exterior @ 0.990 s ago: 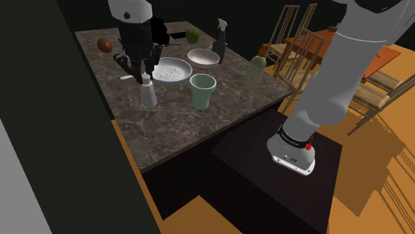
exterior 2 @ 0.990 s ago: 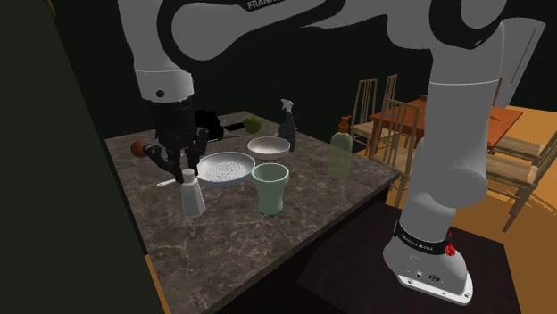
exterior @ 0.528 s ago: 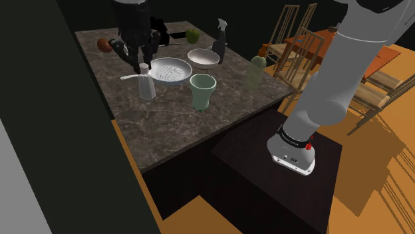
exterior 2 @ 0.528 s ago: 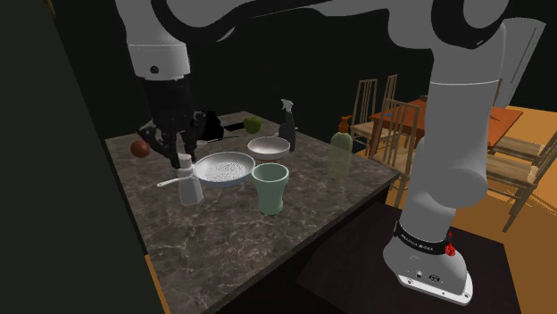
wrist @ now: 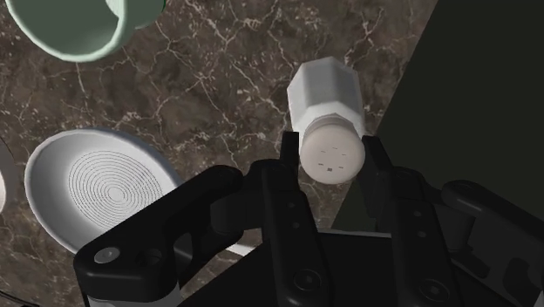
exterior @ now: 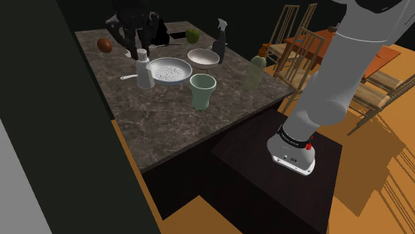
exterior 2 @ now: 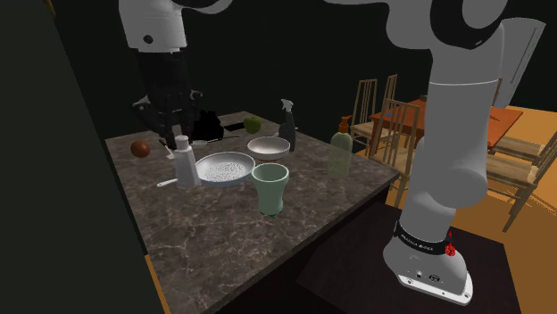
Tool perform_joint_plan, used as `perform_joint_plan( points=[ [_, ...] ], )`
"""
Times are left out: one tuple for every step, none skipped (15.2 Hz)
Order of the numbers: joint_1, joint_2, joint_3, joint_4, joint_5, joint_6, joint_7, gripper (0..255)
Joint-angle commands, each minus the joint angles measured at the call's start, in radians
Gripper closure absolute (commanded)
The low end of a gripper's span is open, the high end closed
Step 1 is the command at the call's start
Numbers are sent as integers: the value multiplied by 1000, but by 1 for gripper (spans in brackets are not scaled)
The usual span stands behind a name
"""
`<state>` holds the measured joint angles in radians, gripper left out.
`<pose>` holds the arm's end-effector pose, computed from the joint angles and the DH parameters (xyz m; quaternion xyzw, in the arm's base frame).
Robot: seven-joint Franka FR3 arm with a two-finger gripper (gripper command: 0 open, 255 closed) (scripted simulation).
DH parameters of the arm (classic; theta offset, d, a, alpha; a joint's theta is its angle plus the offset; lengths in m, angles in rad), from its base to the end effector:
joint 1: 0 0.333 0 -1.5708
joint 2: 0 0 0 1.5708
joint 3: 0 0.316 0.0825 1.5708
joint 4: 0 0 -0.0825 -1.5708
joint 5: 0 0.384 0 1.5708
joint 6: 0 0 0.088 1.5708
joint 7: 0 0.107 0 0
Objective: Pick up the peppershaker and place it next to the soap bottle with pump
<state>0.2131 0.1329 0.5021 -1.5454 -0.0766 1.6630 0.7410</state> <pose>0.4671 0.3721 0.5768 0.9999 -0.0113 0.0046 0.0043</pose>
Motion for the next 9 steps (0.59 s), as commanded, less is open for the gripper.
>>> perform_joint_plan(
  points=[
    [2, 7, 1, 34, -3, -29, 1, 255],
    [4, 10, 1, 52, -5, -43, 1, 255],
    [5, 14, 2, 70, -6, -58, 2, 255],
    [7, 18, 2, 88, -8, -73, 3, 255],
    [9, 22, 3, 107, -11, -88, 4, 255],
    [11, 27, 4, 126, -13, -103, 5, 255],
    [13, 32, 4, 146, -15, -119, 6, 255],
    [15, 37, 5, 167, -18, -135, 7, 255],
    [18, 43, 6, 188, -21, -151, 9, 255]
  ],
)
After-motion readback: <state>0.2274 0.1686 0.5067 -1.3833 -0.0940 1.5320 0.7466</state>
